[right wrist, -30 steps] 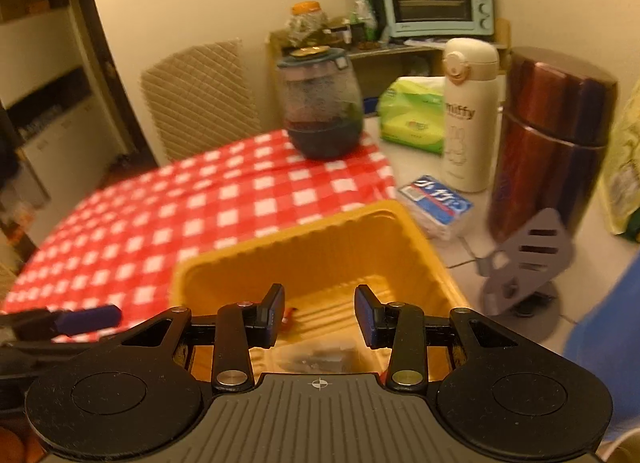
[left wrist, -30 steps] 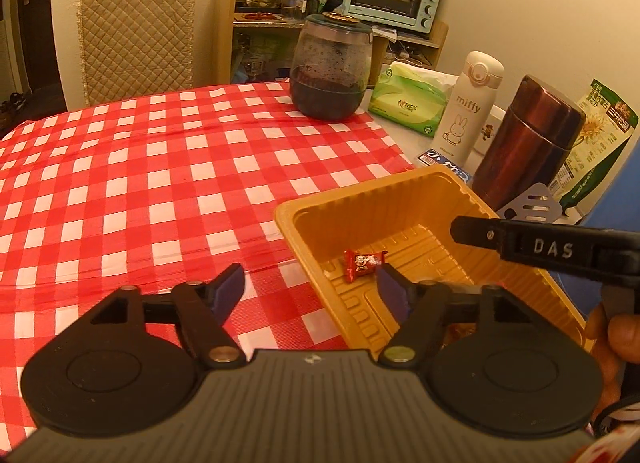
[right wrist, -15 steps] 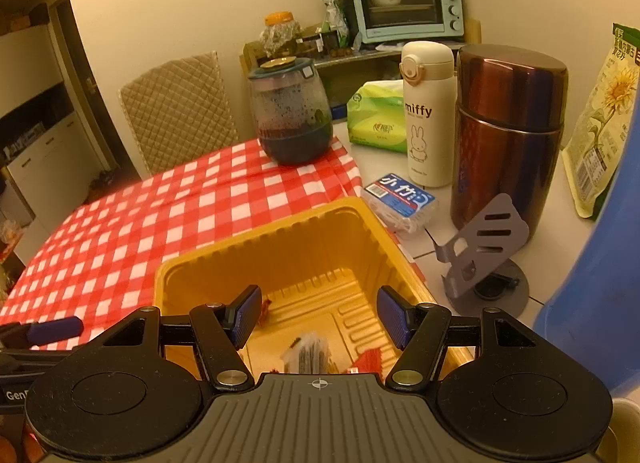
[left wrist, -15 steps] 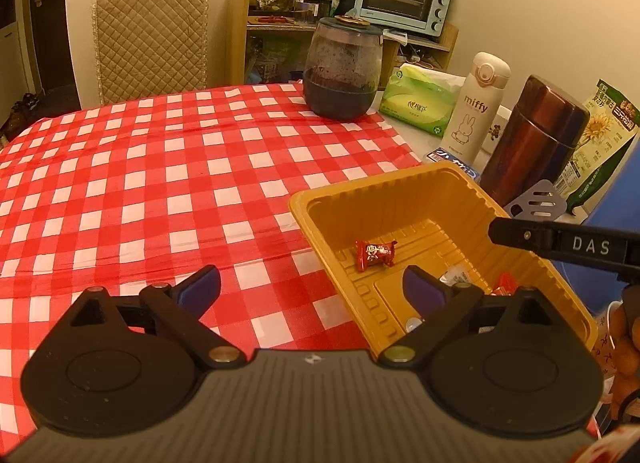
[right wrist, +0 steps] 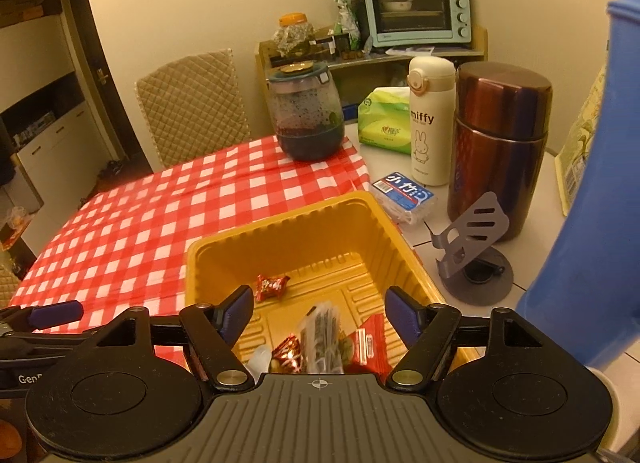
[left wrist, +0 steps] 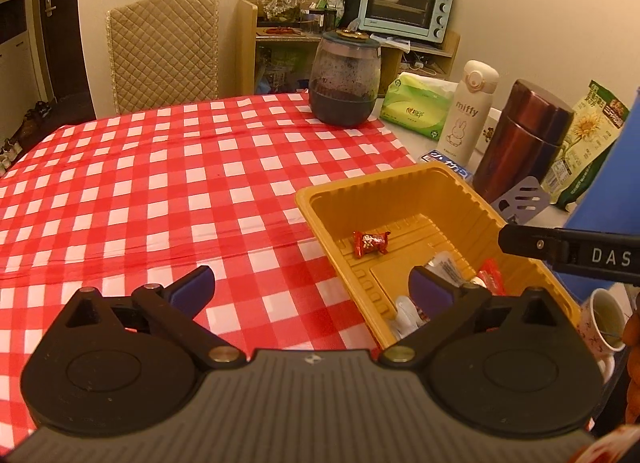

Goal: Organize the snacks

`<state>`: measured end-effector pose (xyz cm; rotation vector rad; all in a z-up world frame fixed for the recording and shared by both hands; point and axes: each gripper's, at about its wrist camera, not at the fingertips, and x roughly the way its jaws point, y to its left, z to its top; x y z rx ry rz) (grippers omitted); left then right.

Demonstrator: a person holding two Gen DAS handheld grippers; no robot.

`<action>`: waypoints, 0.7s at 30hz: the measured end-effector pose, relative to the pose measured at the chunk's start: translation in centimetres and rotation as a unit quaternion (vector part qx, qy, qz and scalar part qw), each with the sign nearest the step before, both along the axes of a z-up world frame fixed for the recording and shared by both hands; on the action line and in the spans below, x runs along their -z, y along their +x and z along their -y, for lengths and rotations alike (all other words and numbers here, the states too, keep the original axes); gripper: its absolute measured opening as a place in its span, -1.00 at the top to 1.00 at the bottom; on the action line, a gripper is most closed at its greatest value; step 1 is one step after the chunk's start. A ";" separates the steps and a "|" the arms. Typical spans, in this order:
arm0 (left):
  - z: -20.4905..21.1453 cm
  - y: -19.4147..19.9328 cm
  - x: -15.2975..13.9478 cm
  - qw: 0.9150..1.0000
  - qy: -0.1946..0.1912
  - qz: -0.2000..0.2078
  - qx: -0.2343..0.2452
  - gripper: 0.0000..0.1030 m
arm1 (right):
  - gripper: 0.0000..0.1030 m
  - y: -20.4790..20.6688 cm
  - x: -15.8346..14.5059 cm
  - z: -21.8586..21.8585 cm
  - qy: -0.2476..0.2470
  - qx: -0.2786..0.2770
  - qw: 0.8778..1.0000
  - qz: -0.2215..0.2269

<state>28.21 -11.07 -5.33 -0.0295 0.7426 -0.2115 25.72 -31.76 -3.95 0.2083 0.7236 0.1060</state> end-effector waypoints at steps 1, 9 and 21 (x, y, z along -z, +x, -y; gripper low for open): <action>-0.1 -0.4 -0.2 1.000 -0.001 0.000 0.000 -0.99 | -0.44 -0.4 -0.3 -0.1 -0.001 0.000 1.000 0.000; -0.6 -3.8 -2.4 1.000 -0.002 -0.001 -0.002 -0.99 | -0.51 -3.8 -2.3 -0.6 -0.012 0.004 1.000 0.002; -1.5 -9.8 -4.8 1.000 0.007 0.010 -0.016 -0.99 | -0.56 -9.6 -4.3 -1.4 -0.017 0.009 1.000 0.005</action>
